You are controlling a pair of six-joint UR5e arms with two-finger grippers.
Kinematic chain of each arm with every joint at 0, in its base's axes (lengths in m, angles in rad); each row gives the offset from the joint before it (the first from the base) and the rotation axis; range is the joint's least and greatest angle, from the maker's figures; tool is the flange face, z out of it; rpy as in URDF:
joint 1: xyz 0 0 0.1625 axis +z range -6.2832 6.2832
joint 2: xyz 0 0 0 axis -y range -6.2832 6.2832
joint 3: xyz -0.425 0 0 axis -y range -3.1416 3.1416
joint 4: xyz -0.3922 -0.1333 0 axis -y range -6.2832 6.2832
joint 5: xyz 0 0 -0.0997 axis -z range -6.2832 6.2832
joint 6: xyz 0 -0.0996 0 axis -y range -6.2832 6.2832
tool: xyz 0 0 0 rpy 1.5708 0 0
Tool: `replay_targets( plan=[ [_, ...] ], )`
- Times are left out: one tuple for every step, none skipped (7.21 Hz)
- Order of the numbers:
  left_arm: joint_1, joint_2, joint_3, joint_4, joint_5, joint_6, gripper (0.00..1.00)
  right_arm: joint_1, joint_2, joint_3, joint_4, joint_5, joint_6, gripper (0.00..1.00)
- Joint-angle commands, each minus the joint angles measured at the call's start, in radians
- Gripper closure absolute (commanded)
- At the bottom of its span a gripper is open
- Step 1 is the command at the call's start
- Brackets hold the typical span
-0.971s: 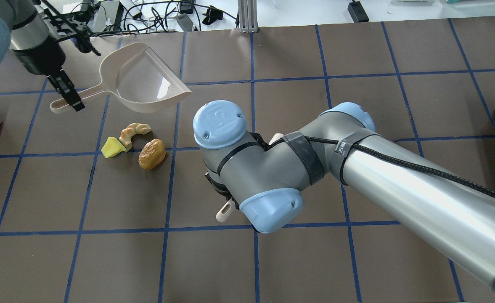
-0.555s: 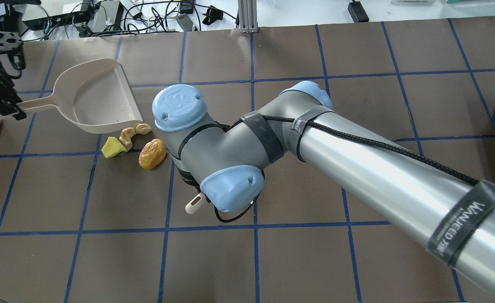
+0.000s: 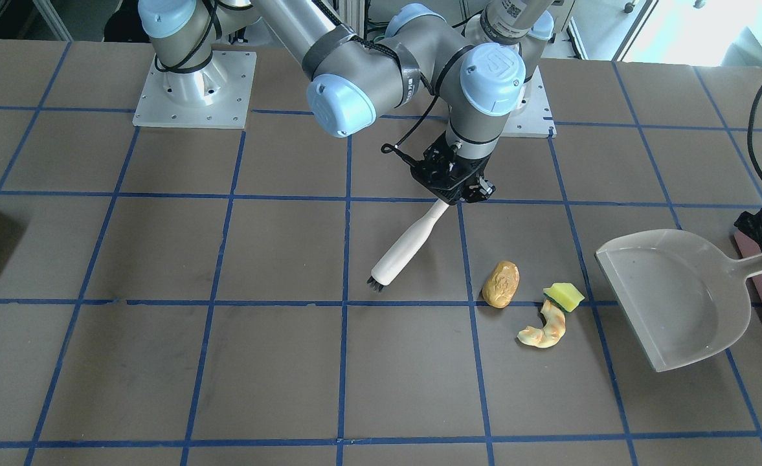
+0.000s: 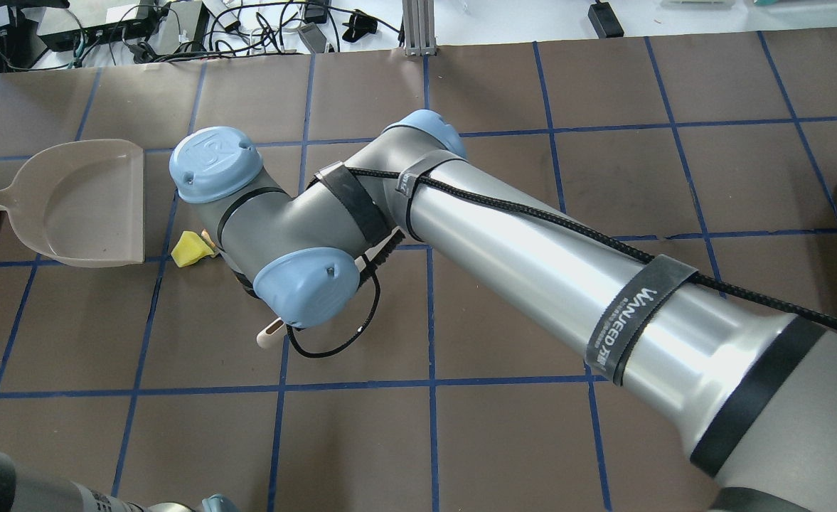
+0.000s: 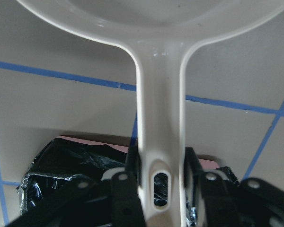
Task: Sweep and dump trash in nearest bin
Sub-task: 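Sweep the sponge, croissant and potato into the dustpan with the right-held brush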
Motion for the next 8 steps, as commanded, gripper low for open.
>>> replay_targets(
  plan=[
    [0.018,-0.082,-0.006,0.105,-0.008,0.127,1.0,0.031,0.053,-0.053,0.002,0.006,-0.014,1.0],
    [0.018,-0.095,-0.015,0.119,-0.01,0.152,1.0,0.035,0.072,-0.073,0.001,0.008,-0.03,1.0],
    [0.016,-0.107,-0.018,0.122,-0.014,0.164,1.0,0.049,0.096,-0.094,-0.004,0.008,-0.041,1.0],
    [0.018,-0.119,-0.02,0.124,-0.045,0.192,1.0,0.055,0.13,-0.127,-0.005,0.012,-0.053,1.0],
    [0.018,-0.132,-0.022,0.138,-0.062,0.225,1.0,0.058,0.162,-0.175,-0.005,0.014,-0.054,1.0],
    [0.018,-0.142,-0.022,0.138,-0.1,0.226,1.0,0.061,0.197,-0.228,-0.004,0.015,-0.057,1.0],
    [0.018,-0.149,-0.028,0.139,-0.102,0.22,1.0,0.072,0.231,-0.26,-0.002,0.018,-0.075,1.0],
    [0.018,-0.152,-0.035,0.139,-0.1,0.21,1.0,0.074,0.244,-0.274,-0.005,0.02,-0.107,1.0]
  ],
)
